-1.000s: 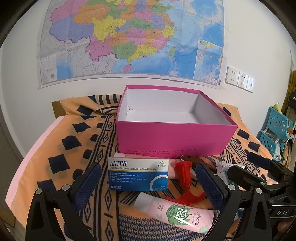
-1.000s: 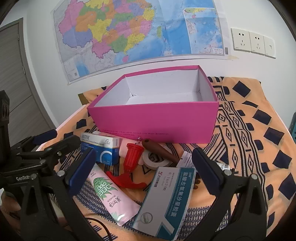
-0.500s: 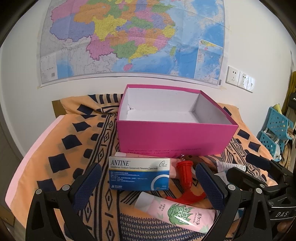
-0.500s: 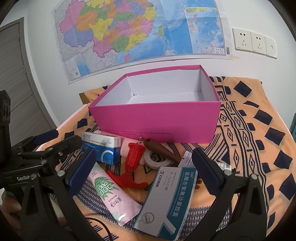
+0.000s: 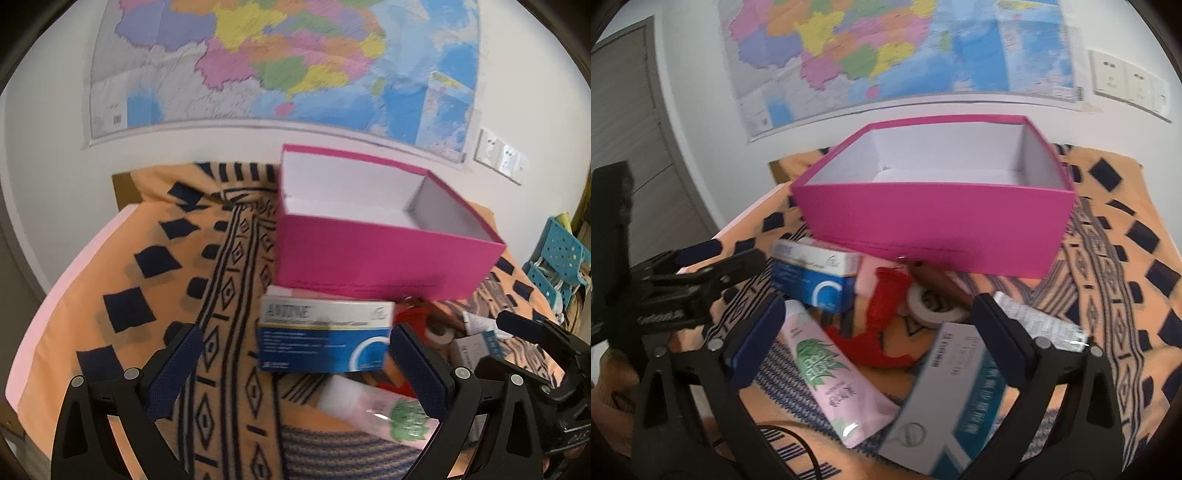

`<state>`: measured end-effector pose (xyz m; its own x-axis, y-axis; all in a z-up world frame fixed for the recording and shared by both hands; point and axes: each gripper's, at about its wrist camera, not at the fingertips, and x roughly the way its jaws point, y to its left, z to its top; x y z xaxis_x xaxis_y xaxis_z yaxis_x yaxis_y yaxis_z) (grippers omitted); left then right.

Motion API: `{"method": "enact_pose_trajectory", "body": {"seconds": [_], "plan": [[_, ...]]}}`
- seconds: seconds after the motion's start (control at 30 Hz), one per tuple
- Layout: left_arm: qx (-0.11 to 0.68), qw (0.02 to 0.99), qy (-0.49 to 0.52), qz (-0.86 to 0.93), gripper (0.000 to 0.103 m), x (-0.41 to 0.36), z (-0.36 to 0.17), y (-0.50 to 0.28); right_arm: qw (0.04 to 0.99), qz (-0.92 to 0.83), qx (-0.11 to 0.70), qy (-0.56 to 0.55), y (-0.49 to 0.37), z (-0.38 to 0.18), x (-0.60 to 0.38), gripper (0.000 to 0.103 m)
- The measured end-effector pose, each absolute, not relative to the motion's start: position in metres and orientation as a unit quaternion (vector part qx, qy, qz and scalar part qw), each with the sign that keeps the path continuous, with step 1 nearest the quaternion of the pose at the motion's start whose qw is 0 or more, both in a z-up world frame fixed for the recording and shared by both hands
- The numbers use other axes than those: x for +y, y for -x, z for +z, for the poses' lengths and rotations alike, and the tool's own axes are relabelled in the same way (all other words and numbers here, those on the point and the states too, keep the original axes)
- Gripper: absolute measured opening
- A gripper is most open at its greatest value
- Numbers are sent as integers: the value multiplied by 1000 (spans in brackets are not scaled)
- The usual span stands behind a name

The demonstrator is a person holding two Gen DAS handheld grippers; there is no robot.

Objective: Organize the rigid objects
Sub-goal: 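Reach the right gripper to the ANTINE box and close on it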

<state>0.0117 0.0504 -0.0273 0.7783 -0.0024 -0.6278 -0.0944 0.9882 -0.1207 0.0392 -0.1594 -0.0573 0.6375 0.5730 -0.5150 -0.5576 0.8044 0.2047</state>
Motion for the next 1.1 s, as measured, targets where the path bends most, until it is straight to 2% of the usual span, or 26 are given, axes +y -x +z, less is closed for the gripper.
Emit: {"method": "enact_pose_trajectory", "body": {"seconds": [0.27,0.4,0.5,0.67,0.8,1.1], "plan": [[349,933,85,13,96,68,-42,-23,883,353,309,14,-47,-66,-128,73],[363,928,78,-1,83,68,-50,-32,872,367,324,19,-54,-71,-115,55],[375,924,78,-15,76,68,-58,-39,866,370,336,19,-61,-74,-108,48],[387,917,89,-39,63,70,-65,-47,858,374,353,12,-76,-80,-99,39],[388,914,97,-68,56,70,-66,-50,854,377,359,15,-82,-84,-91,37],[391,911,101,-83,55,69,-65,-50,851,374,367,4,-89,-89,-91,35]]}}
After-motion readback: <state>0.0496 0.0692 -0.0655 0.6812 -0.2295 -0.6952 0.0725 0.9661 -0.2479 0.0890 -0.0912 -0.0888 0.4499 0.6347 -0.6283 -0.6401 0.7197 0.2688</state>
